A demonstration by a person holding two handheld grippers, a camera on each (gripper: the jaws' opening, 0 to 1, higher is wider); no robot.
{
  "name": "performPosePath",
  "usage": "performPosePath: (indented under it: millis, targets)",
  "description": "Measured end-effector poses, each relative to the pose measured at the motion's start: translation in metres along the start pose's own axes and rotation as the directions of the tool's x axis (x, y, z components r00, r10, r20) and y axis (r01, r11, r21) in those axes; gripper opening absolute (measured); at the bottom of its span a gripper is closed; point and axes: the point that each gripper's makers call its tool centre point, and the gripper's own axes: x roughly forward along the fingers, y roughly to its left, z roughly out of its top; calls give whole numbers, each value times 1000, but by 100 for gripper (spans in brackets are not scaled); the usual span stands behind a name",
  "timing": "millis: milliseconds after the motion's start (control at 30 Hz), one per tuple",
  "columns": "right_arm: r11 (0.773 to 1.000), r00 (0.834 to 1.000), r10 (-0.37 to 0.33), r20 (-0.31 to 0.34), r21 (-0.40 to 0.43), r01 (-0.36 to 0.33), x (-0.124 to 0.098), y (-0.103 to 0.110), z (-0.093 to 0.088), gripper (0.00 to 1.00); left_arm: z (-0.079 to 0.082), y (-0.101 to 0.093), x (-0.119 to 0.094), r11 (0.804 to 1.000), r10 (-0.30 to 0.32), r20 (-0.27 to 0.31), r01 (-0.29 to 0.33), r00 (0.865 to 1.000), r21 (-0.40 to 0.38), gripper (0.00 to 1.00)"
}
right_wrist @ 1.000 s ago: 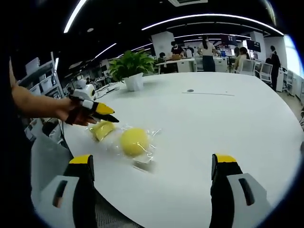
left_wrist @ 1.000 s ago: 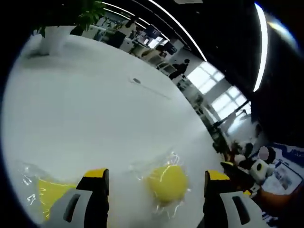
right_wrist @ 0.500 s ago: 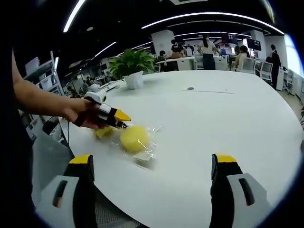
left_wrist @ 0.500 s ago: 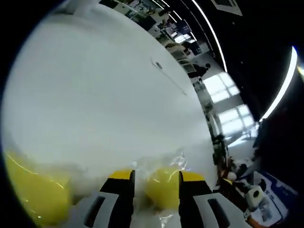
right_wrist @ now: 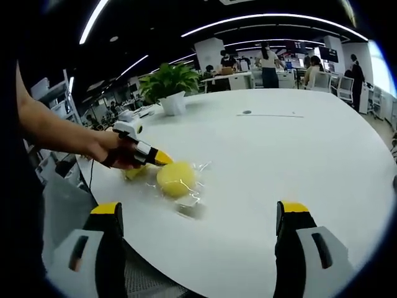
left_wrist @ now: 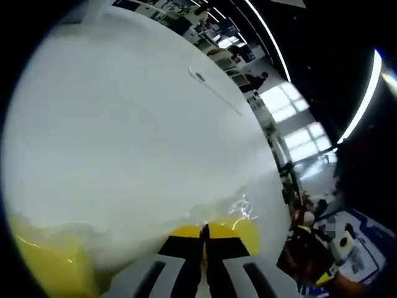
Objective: Compare the silicone blocks by pressing each to a similar depth, holding the contact briefly, and releasing to observe deformation and rebound differences across the visible hardness samples.
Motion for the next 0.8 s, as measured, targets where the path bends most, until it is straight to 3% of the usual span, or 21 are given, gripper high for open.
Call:
performPosePath:
  millis: [100,167,333,400,467,567,633,700,800]
  targets:
    - [1000,1000,-1,-1,0,1,0,0,0,96,1,-5,-1,1000,0,3,0,1000,14,0]
    - [1000,1000,-3,-5,-2,3,0,1,-1,96,5,-15,-4,998,-35,25,33,999,56,0]
    - [1000,1000,0,-8,-5,0,2,2,2,96,10,-32,-5,995,-87,48,84,995,54,0]
    - [1000,1000,0,-5,-8,0,2,2,4,96,10,-40,-6,988,-116,50,110,992,106,0]
    - [1000,1000,0,-4,-11,0,2,2,6,96,9,-53,-8,975,-164,34,157,986,159,0]
    - [1000,1000,1,-2,-19,-1,2,3,8,96,10,-64,-12,950,-182,28,168,983,264,0]
    - [1000,1000,0,2,-22,0,1,5,11,96,10,-77,-19,921,-196,29,174,980,348,0]
    - [1000,1000,-1,6,-23,1,1,5,12,96,11,-84,-24,910,-209,27,184,978,371,0]
    - [1000,1000,-1,13,-25,1,0,7,14,96,15,-97,-33,864,-215,33,174,976,472,0]
